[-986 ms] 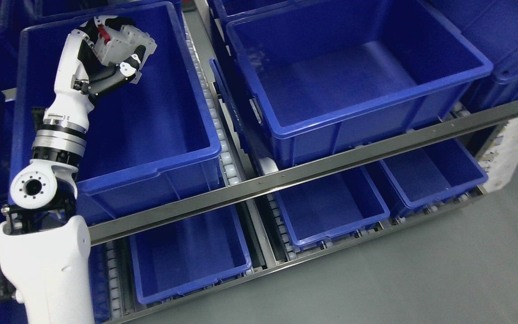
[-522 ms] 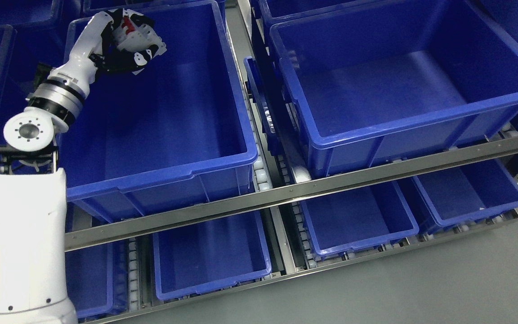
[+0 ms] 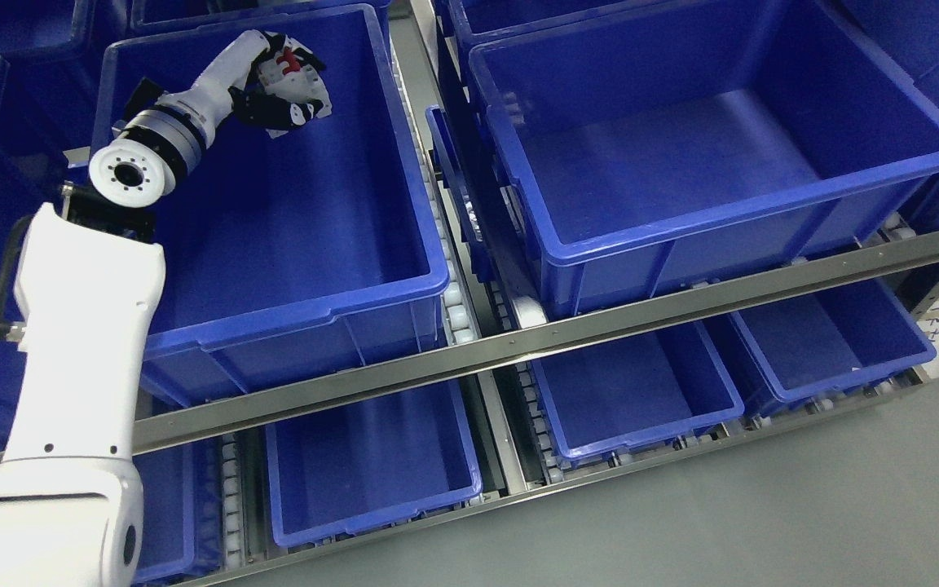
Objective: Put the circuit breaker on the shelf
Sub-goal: 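Lower the left hand with the breaker into the upper blue bin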
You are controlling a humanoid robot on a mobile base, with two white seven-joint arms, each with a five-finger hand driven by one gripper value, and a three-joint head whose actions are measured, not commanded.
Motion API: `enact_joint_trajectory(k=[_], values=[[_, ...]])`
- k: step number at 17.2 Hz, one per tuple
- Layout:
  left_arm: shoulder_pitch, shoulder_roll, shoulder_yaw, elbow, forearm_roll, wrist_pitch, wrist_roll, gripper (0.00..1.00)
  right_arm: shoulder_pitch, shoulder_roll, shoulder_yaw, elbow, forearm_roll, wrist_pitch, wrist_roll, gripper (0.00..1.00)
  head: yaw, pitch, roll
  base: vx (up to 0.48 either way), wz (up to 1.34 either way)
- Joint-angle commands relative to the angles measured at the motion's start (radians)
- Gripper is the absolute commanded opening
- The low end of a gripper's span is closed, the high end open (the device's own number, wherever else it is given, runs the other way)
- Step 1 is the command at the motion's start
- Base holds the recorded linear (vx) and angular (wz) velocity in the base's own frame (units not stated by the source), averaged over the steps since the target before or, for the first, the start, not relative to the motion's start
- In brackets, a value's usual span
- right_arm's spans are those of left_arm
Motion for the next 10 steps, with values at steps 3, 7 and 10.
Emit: enact_joint_trajectory(k=[3, 7, 10], values=[[-0.035, -0.016, -0.094, 0.363, -0.068, -0.003, 0.002, 0.46, 0.0, -0.017, 0.02, 0.0, 0.0, 0.033, 0.001, 1.0, 0.0, 0.0, 0.0, -0.009, -0.05], [-0.044, 0.0, -0.058, 0.354, -0.065, -0.006, 0.003, 0.76, 0.0, -0.017, 0.02, 0.0, 0.0, 0.033, -0.001, 1.0, 0.0, 0.0, 0.0, 0.007, 0.04], [-0.047, -0.003, 0.004, 0.287, -0.059, -0.006, 0.088, 0.91, 0.0, -0.017, 0.02, 0.0, 0.0, 0.033, -0.001, 1.0, 0.0, 0.0, 0.0, -0.001, -0.02]])
